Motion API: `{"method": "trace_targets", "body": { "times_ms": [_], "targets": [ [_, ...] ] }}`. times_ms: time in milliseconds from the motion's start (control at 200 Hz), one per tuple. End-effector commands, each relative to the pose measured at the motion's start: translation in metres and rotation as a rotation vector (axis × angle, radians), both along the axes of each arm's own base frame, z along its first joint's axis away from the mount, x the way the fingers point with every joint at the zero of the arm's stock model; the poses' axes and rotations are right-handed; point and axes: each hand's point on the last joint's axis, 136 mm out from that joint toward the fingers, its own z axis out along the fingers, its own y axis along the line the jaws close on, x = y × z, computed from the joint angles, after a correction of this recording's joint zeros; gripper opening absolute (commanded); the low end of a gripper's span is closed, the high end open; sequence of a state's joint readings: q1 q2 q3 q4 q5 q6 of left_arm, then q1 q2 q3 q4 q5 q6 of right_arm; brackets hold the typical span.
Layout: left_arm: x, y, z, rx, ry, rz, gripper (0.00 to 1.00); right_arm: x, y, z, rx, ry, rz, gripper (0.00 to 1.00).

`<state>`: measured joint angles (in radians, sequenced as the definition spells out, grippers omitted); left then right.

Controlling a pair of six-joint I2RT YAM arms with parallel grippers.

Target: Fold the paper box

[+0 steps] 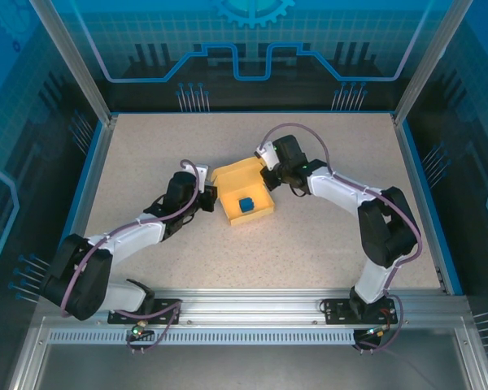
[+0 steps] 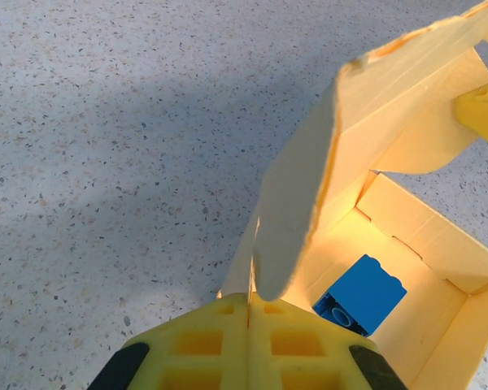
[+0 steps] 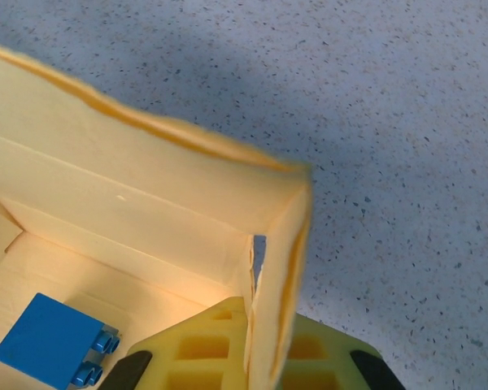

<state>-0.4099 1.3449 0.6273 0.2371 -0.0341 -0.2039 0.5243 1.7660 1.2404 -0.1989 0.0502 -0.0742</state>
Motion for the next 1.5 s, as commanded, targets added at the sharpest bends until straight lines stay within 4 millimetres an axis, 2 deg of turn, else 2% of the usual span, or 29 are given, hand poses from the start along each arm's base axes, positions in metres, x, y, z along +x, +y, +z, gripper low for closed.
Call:
{"method": "trace_targets", "body": {
  "times_ms": [0,335,725,921,1306,1496],
  "targets": [
    [0.010,-0.005,0.017,-0.028,-0.037,0.016,0.04,-0.008,-0.012,0.001,-0.059,0.038,-0.128,0.01],
    [0.025,0.001,0.027,-0.043,-0.035,0.143,0.01,-0.008,-0.015,0.011,-0.064,0.010,-0.348,0.00],
    [0.054,-0.002,0.035,-0.080,-0.079,0.282,0.00,0.009,-0.006,0.024,-0.001,-0.043,-0.472,0.02],
    [0.064,-0.006,0.036,-0.090,-0.095,0.313,0.00,0.016,-0.003,0.023,0.026,-0.039,-0.512,0.02],
    [0.053,-0.018,0.014,-0.057,-0.111,0.325,0.00,0.014,0.002,0.010,0.108,-0.025,-0.559,0.04],
    [0.039,-0.018,0.002,-0.032,-0.122,0.318,0.00,0.007,0.003,0.015,0.186,-0.063,-0.568,0.04]
  ]
}}
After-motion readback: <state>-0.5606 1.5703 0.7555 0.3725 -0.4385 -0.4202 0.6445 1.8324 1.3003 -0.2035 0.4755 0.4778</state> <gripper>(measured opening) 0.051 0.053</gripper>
